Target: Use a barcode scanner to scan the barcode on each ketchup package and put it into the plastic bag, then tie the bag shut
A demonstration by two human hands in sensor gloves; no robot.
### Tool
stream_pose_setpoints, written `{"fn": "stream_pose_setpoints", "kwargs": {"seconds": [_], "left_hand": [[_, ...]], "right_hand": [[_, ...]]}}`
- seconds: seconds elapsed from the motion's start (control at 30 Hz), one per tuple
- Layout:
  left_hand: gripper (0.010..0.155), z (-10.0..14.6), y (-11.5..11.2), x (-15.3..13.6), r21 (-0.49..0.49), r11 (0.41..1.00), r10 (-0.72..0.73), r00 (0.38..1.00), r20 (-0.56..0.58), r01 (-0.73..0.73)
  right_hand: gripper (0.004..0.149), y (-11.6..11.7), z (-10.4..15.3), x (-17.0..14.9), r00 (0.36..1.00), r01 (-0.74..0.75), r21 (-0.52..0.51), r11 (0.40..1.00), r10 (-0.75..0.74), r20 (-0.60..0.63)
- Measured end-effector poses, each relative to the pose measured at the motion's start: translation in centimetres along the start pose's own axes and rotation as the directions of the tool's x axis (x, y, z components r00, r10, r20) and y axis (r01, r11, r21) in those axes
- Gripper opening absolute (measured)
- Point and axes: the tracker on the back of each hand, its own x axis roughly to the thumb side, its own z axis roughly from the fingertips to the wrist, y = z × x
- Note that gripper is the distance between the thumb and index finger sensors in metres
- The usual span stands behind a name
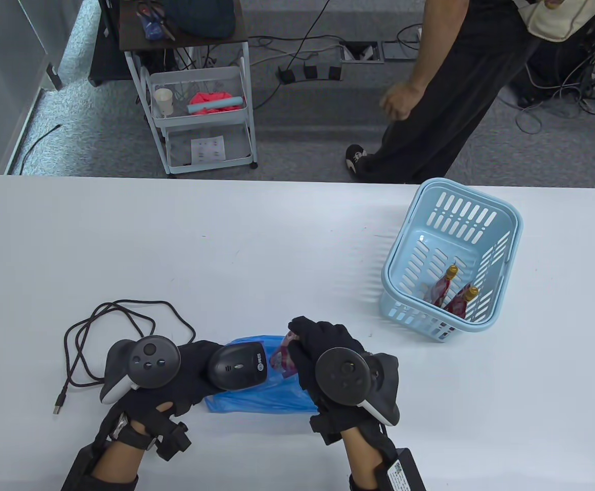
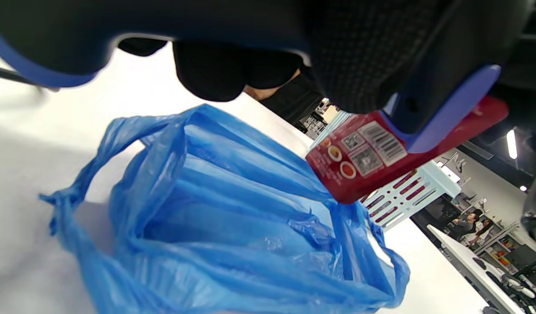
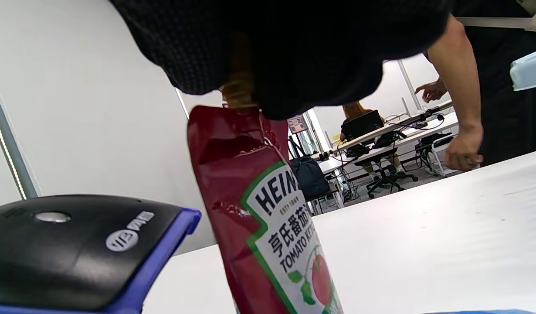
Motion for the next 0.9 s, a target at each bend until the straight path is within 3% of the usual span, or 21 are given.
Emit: {"fn": "stream_pose_setpoints", "kwargs": {"seconds": [0.9], "left_hand": [[0.051,-0.39,-1.06,0.44,-0.023,0.999,-0.042,0.999,0.000,0.042]], "right_hand": [[0.046,0.09,0.15,0.32,1.000,0.014,-0.023,1.000,-0.013,0.015]]}}
